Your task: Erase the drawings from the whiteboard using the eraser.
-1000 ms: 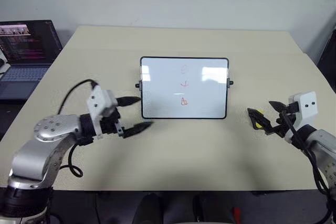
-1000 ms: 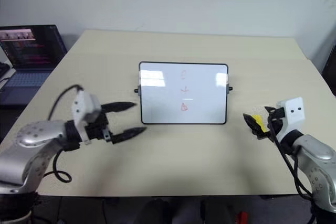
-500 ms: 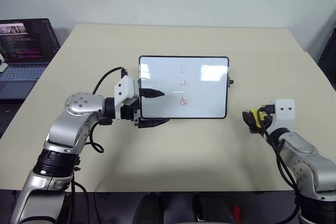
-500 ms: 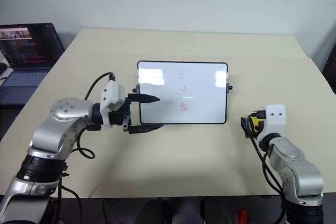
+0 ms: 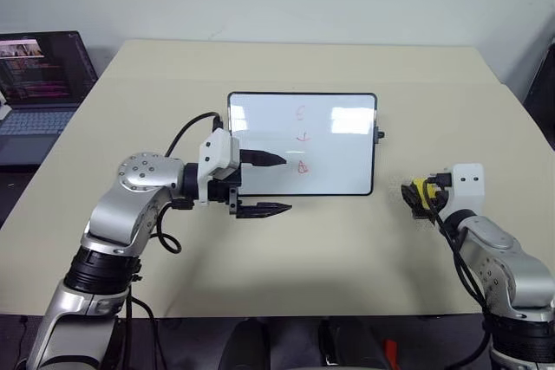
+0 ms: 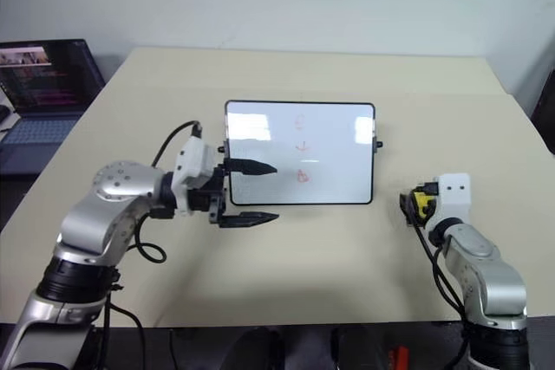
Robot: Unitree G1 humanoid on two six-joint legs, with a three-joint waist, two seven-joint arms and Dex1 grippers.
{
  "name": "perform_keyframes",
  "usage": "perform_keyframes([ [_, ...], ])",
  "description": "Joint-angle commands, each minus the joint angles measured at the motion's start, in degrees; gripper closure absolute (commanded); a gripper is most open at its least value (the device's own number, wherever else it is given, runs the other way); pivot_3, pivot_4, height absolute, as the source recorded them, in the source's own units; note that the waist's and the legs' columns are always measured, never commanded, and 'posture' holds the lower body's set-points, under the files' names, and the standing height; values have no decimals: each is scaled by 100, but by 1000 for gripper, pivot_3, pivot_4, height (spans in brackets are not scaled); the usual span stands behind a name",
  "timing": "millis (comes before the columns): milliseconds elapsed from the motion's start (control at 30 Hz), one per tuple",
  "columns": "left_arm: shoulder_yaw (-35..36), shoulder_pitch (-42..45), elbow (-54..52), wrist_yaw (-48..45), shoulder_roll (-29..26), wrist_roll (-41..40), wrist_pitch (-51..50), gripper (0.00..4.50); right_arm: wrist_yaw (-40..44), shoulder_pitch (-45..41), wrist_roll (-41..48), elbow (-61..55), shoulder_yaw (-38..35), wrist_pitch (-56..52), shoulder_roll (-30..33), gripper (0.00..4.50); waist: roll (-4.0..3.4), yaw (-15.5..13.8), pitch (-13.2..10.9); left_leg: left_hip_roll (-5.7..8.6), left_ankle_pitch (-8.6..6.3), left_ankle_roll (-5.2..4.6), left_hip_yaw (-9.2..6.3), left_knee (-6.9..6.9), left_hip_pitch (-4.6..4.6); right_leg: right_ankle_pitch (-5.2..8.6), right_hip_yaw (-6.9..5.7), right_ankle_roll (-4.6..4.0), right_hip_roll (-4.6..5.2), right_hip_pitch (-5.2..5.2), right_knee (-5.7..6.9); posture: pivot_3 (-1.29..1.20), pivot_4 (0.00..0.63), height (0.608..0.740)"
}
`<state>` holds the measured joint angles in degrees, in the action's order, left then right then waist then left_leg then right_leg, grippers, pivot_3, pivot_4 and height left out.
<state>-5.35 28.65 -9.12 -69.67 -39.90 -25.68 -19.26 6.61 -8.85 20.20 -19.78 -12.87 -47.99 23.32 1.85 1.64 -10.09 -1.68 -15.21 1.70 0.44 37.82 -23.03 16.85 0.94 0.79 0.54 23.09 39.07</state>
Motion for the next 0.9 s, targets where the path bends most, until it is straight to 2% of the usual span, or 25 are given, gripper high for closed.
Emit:
perform_keyframes([
  [33,49,22,-233,19,37,-74,13,0,102,-156,-71,135,-201,139,147,13,0,-1,0,0,0,0,0,0,0,0,0,0,0,0,0,0,150,740],
  [267,85,9,-251,70,72,-70,20,0,279,-383,-98,478,-286,27,292,13,0,0,0,0,0,0,2,1,0,-1,2,-1,0,0,1,0,150,740],
  [833,129,-117,-395,212,61,-81,-39,0,583,-331,-130,682,-274,-90,385,13,0,0,0,0,0,0,2,3,0,-1,3,-1,0,0,3,0,150,740],
  [900,127,-122,-407,232,71,-82,-47,0,586,-329,-157,721,-256,-68,369,390,-1,0,0,0,0,0,2,3,1,-1,3,-2,0,0,3,0,150,740],
])
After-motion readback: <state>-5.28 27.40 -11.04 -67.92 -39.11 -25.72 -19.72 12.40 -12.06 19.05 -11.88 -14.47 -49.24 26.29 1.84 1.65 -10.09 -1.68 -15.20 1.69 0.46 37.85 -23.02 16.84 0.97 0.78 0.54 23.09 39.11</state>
